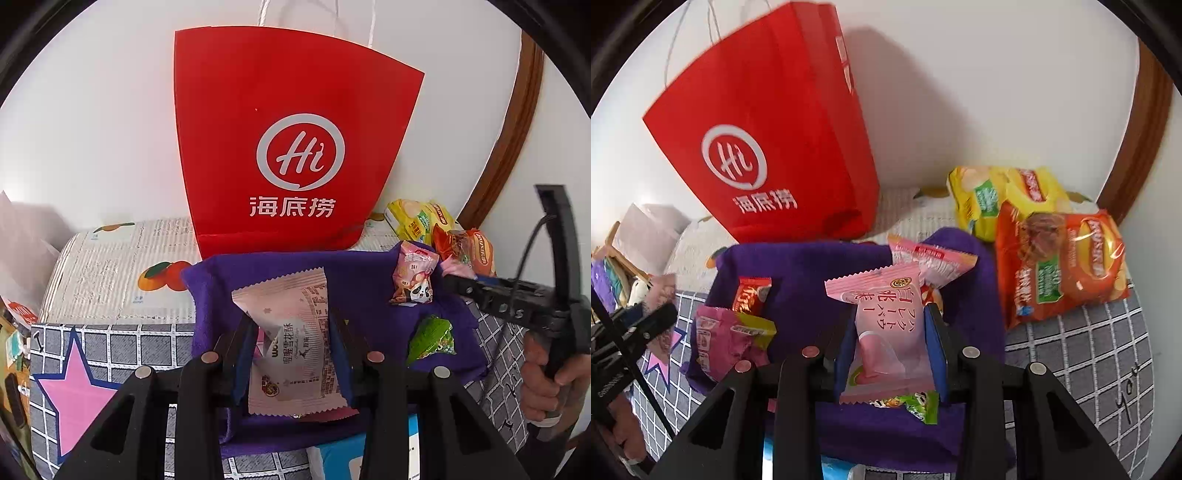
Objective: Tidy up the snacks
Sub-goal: 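Carry both wrapped candies over the purple cloth with both grippers, then open the right gripper to drop the pink candy onto the cloth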
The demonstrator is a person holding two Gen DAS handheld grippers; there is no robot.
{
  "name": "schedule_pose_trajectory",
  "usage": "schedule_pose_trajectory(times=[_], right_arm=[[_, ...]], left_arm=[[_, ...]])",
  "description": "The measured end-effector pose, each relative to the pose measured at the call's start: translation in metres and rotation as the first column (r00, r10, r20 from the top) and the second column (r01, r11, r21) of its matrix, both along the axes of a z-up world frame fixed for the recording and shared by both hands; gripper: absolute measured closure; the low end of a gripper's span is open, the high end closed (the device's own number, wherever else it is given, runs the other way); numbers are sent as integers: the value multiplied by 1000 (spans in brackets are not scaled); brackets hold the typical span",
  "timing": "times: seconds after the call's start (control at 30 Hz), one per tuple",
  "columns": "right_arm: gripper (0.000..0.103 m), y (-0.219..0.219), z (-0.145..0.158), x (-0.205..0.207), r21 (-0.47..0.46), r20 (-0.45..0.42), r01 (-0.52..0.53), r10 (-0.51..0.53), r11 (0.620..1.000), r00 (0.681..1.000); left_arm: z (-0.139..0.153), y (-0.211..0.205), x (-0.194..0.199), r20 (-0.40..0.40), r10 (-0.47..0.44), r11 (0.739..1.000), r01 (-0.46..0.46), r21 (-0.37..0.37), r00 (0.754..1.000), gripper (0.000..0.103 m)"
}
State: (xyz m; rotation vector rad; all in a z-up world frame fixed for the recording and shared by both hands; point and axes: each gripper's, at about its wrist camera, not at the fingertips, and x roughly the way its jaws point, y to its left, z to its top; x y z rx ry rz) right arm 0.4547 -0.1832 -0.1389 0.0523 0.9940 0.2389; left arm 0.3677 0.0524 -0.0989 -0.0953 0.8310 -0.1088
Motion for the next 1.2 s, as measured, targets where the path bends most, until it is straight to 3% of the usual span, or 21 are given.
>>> schedule_pose_trajectory(times=[0.43,1.2], right_arm=[[66,13,-27,9,-11,-65,-2,2,1000,998],[66,21,-45,14,-39,-111,4,-8,999,994]], left_arm=[[-7,-3,3,-20,-9,1000,9,0,1000,67],[-7,-4,3,-24,-7,1000,8,5,1000,67]])
